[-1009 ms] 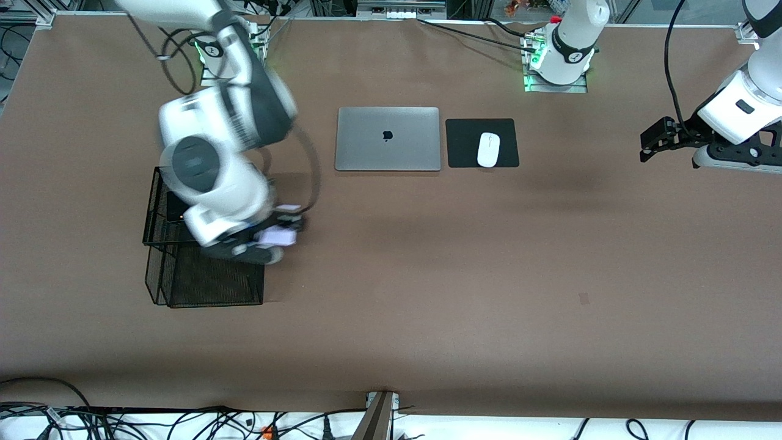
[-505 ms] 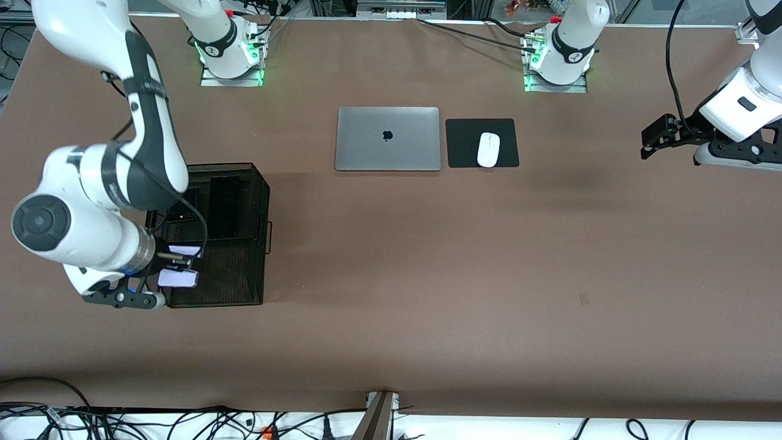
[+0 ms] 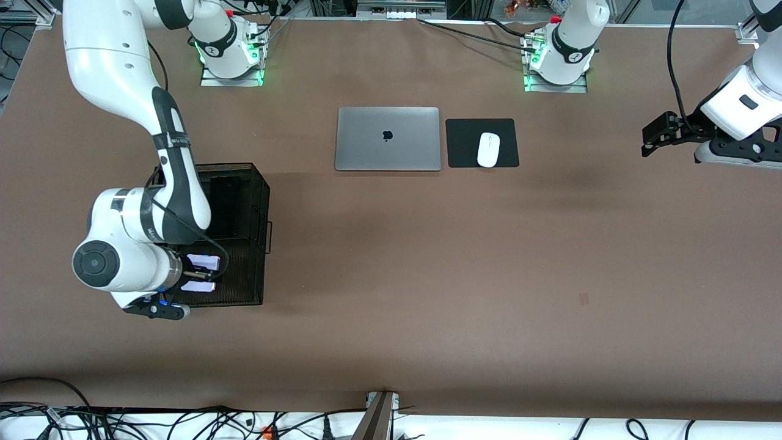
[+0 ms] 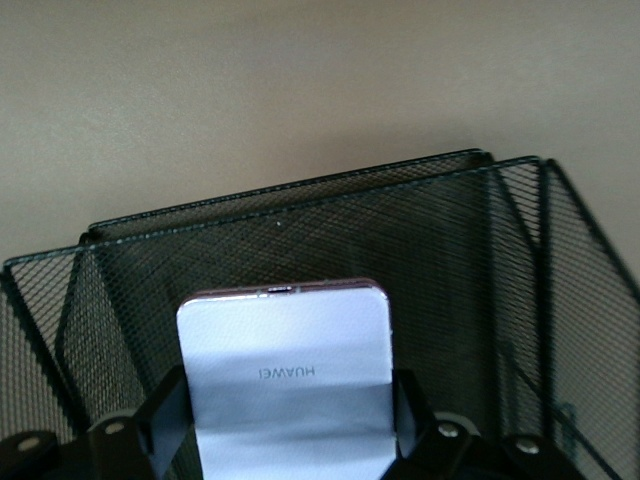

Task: Place phones with both arms

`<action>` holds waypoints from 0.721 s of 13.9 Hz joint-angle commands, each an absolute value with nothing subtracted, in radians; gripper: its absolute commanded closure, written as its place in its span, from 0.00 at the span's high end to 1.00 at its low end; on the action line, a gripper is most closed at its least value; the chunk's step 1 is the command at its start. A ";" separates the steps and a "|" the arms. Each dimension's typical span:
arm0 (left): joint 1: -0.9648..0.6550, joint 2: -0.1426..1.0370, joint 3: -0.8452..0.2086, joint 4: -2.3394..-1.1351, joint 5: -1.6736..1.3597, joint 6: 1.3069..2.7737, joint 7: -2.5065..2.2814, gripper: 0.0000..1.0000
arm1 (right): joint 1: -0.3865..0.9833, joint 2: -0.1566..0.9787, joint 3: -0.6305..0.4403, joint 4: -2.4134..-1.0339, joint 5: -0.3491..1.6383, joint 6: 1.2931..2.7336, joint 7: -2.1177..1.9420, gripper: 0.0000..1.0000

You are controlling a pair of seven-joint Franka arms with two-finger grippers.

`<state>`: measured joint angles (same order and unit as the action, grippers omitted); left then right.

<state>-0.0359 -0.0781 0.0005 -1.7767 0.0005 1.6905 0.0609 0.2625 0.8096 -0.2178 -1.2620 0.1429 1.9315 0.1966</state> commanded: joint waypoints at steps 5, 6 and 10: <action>-0.035 -0.063 -0.003 -1.744 0.017 1.666 0.077 1.00 | 0.224 0.749 -0.207 -1.243 0.184 1.907 0.186 1.00; -0.035 -0.063 -0.003 -1.744 0.017 1.664 0.077 1.00 | 0.222 0.705 -0.204 -1.243 0.180 1.873 0.190 1.00; -0.035 -0.063 -0.003 -1.744 0.017 1.664 0.080 1.00 | 0.213 0.472 -0.198 -1.333 0.128 1.700 0.222 1.00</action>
